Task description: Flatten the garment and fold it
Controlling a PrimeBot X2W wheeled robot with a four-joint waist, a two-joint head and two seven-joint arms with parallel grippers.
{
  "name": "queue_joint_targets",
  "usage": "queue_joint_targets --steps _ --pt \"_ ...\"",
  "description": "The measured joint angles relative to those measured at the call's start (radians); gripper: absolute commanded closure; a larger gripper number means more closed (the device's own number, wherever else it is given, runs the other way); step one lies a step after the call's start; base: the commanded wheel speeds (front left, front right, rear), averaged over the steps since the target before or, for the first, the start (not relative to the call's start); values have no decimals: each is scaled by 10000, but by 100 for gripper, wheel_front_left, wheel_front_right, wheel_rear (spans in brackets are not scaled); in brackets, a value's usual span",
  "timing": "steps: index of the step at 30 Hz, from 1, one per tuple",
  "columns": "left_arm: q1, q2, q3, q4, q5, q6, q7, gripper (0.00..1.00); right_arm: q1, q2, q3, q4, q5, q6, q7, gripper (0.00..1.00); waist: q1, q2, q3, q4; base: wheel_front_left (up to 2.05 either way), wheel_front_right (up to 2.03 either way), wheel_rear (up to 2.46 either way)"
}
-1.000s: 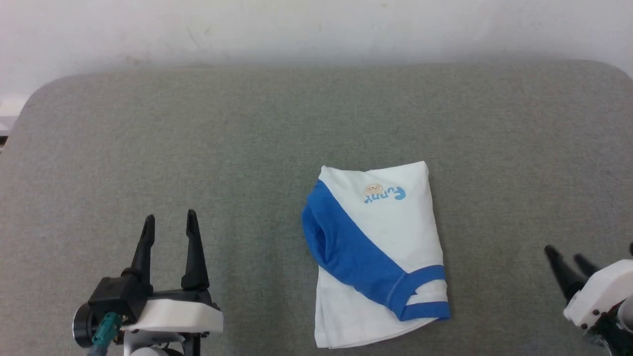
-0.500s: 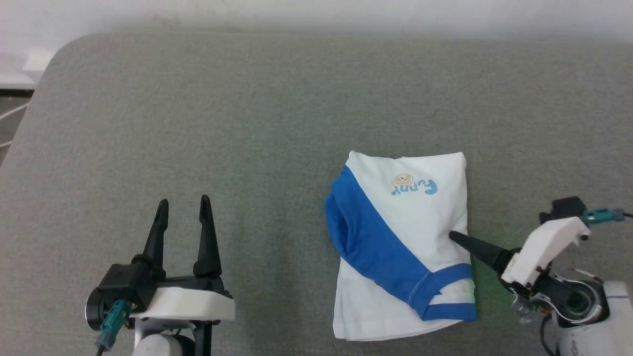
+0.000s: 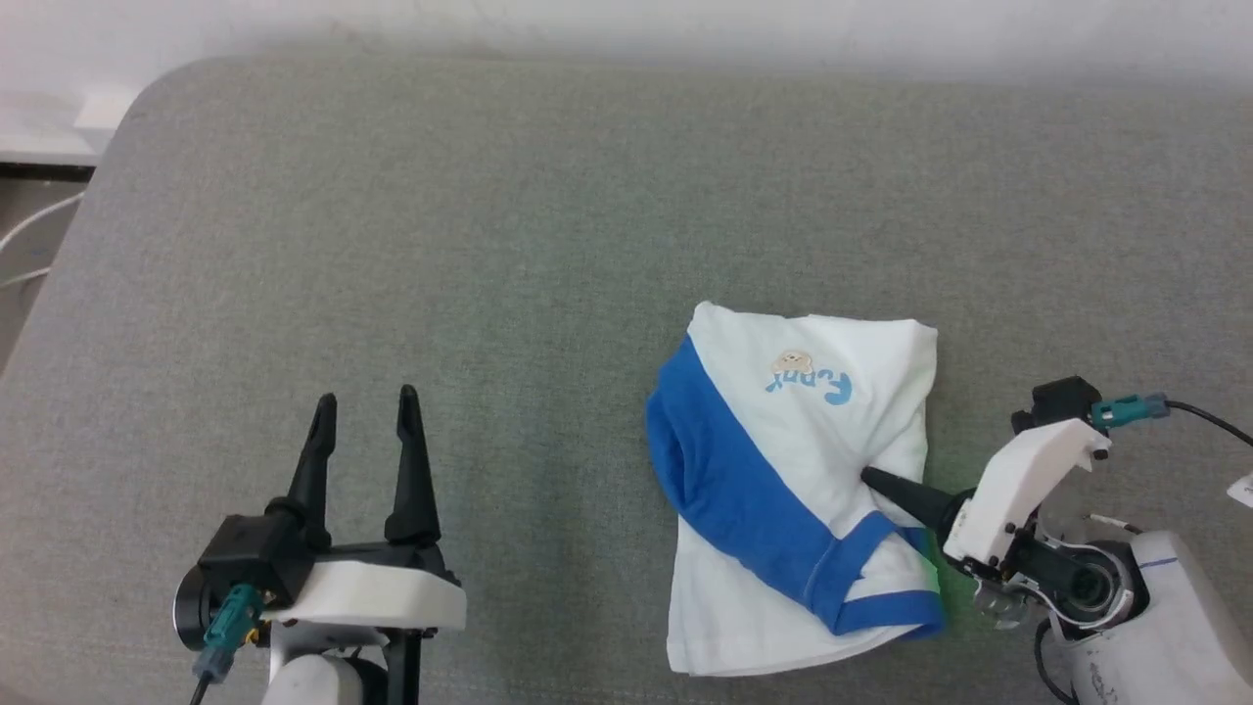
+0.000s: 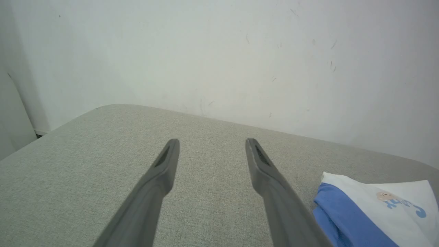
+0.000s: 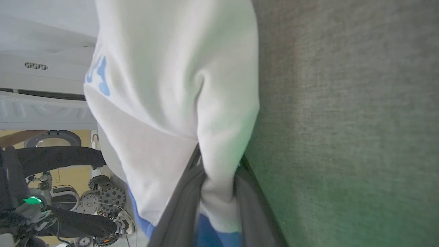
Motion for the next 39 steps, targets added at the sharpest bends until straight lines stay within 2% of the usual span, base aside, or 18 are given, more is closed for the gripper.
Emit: queue_joint_targets --steps 5,10,15,20,24,29,33,39 --pt "48 2 8 90 134 -73 0 0 33 -690 1158 -508 -999 0 -782 100 -2 0 -384 -134 0 0 0" --pt "381 0 65 119 403 -71 0 0 47 -1544 2159 -940 -2792 -2 -1053 100 -2 0 -706 -551 0 0 0" --pt "550 2 184 27 470 -65 0 0 61 -1935 2479 -1480 -3739 0 -631 100 -2 0 -890 -1291 0 0 0" --pt "597 -4 236 -240 642 33 0 0 -162 -2311 2481 -1480 -4307 0 -238 100 -3 0 -877 -2271 0 0 0" --pt "295 -2 247 -412 853 38 0 0 -862 -2458 2399 -1043 -4468 2 -378 100 -2 0 -646 -3112 0 0 0" --pt "-682 138 142 -535 1227 -117 0 0 -1962 -2742 2291 -79 -4809 2 -1147 100 1 0 91 -3887 0 0 0" --pt "-1430 326 -50 -568 1450 -343 0 0 -2867 -3026 2044 775 -5131 8 -1877 100 1 0 884 -4314 0 0 0" --pt "-2308 408 -347 -564 1691 -522 0 0 -4028 -3444 1496 2025 -5578 10 -3634 100 3 0 2203 -4593 0 0 0"
